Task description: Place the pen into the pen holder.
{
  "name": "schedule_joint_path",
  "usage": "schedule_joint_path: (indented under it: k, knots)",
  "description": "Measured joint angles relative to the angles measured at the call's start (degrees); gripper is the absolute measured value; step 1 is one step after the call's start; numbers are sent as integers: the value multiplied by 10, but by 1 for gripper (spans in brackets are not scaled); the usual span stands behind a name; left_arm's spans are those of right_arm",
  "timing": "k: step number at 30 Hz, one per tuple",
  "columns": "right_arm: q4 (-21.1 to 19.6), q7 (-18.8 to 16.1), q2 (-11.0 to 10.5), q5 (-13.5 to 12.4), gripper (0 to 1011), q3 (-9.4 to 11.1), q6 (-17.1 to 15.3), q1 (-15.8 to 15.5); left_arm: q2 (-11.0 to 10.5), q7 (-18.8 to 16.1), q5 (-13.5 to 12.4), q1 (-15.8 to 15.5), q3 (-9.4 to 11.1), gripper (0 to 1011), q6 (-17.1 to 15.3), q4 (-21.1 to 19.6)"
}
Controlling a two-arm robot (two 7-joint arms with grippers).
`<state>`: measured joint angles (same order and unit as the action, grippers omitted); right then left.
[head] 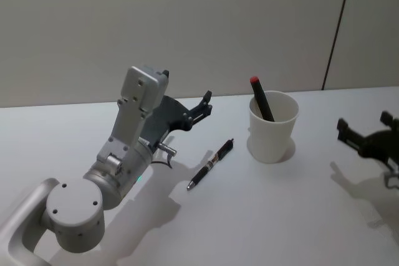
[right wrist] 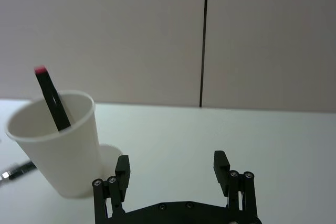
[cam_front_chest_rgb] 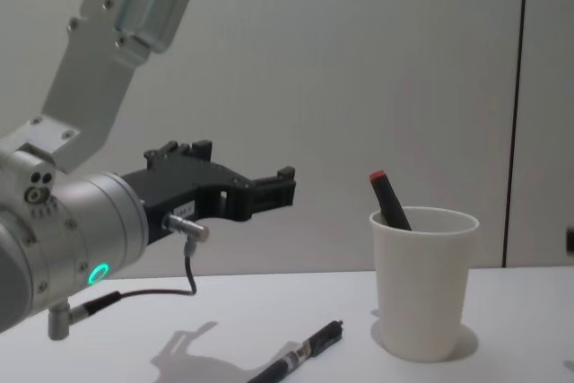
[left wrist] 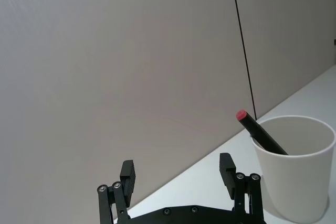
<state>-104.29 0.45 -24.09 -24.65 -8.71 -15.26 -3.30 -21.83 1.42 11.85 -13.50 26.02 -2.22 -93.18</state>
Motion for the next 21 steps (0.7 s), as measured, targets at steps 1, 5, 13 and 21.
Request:
schedule_joint_path:
  k: [1, 5, 13, 21]
  knots:
    - [2, -1, -1, 3, 1001, 0, -4, 0, 0, 2, 1, 0, 0, 1001, -2, 0]
    - [18, -6, -4, 20, 1001, -3, -27, -1, 0, 12, 7, 1, 1, 1001, -20, -1]
    - [58, -19, -6, 64, 1001, -12, -78, 2, 0, 38, 31, 5, 2, 1001, -64, -4]
    - [90, -35, -4, 106, 1003, -19, -103, 15, 2, 51, 60, 10, 3, 1001, -94, -5]
